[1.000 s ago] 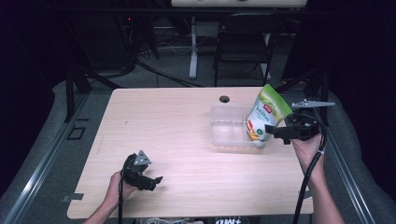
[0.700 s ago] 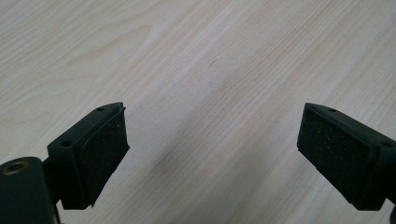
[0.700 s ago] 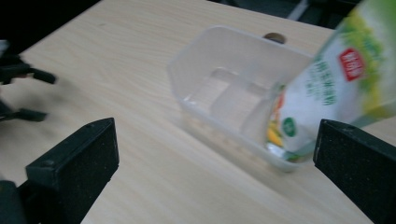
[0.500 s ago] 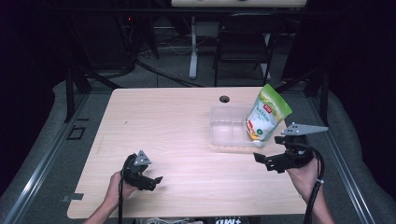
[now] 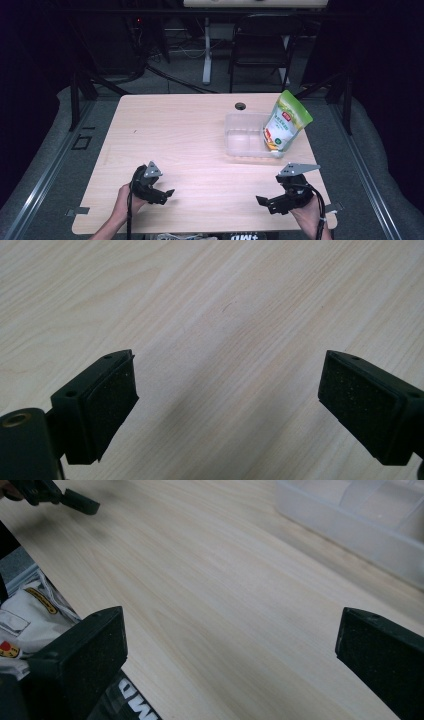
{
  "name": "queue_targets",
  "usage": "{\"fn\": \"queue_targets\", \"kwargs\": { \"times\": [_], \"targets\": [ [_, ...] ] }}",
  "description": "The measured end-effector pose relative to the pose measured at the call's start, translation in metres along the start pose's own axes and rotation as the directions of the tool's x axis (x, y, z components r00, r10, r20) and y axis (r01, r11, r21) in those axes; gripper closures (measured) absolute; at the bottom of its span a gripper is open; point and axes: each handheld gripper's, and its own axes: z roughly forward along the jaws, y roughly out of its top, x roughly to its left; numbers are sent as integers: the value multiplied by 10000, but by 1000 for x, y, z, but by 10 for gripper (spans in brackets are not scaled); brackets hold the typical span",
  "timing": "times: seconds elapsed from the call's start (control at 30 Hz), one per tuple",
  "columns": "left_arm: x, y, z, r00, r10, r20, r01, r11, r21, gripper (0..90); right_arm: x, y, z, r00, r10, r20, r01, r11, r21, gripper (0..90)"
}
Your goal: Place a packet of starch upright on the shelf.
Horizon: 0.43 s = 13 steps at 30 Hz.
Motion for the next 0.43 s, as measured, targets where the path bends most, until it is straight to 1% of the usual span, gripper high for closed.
{"fn": "queue_targets", "kwargs": {
  "times": [0.03, 0.07, 0.1, 0.13, 0.2, 0.23, 0.27, 0.37, 0.4, 0.43],
  "targets": [
    [0, 0, 0, 10000, -5, 6, 5, 10000, -6, 84, 0, -3, 3, 10000, 27, -13, -27, 10000, 83, 0],
    [0, 0, 0, 10000, -6, 23, 6, 10000, 3, 83, 0, -6, 8, 10000, 26, 92, -28, 9998, 205, 0],
    [0, 0, 0, 10000, -6, 23, 6, 10000, 3, 84, 0, -6, 8, 10000, 26, 92, -28, 9998, 205, 0],
    [0, 0, 0, 10000, 2, 29, -2, 10000, -3, 84, -1, -13, 16, 9999, -3, 116, -1, 9993, 362, 0],
    [0, 0, 0, 10000, 10, 29, -10, 10000, -18, 84, -1, -18, 21, 10000, 7, 74, -10, 9990, 442, 0],
    [0, 0, 0, 10000, 16, 33, -15, 10000, -22, 84, -1, -18, 21, 10000, 7, 74, -10, 9990, 442, 0],
    [1, 1, 0, 10000, 16, 43, -16, 10000, -27, 84, -1, -20, 24, 10000, -44, 70, 40, 9984, 566, 0],
    [1, 1, 0, 10000, 29, 48, -29, 10000, -23, 84, -2, -22, 27, 9999, -129, 107, 122, 9982, 589, 0],
    [1, 1, 0, 10000, 15, 57, -15, 10000, -24, 84, -3, -22, 29, 9999, -7, 162, -1, 9987, 503, 3],
    [1, 1, 0, 10000, 15, 57, -15, 10000, -24, 84, -3, -21, 30, 9984, 76, 569, -99, 9991, 408, 25]
  ]
}}
